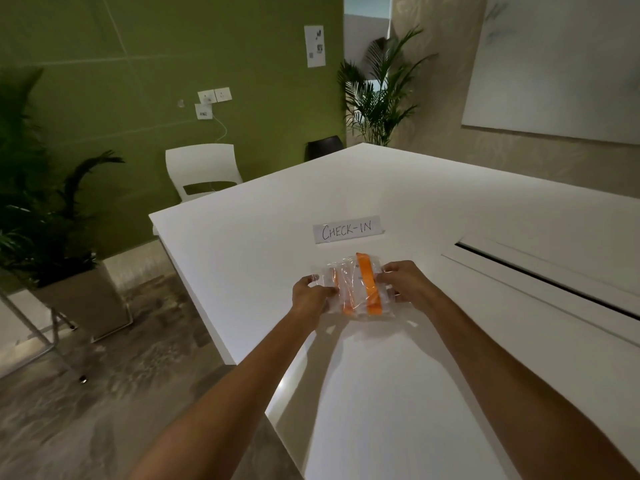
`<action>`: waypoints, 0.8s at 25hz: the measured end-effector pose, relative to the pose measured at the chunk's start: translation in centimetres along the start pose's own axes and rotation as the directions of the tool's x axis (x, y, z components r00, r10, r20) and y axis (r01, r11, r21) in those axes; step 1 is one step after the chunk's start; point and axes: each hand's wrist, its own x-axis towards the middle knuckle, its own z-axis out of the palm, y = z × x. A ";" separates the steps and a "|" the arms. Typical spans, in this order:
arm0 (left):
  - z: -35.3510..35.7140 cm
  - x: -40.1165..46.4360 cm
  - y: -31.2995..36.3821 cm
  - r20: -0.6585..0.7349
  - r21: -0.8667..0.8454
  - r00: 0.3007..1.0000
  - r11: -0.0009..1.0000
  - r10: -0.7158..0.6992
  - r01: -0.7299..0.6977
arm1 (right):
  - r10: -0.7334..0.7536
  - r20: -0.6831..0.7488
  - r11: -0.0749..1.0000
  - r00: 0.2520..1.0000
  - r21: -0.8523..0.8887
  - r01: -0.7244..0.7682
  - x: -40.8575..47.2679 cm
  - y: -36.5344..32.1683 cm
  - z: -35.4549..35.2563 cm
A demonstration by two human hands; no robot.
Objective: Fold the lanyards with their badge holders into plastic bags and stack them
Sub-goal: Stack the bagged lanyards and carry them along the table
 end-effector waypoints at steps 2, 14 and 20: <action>0.2 1.7 0.6 0.011 0.008 1.000 1.000 0.002 -0.002 | 0.002 -0.025 1.000 1.000 0.016 -0.002 1.7 -0.2 0.2; 0.6 7.8 1.2 0.026 0.042 0.999 0.999 -0.017 0.016 | 0.036 -0.098 0.987 0.995 -0.150 -0.050 8.4 0.2 0.3; -0.4 9.2 0.9 -0.035 0.234 0.997 0.971 0.063 -0.053 | 0.015 -0.121 0.973 0.992 -0.225 -0.043 10.5 0.2 -0.5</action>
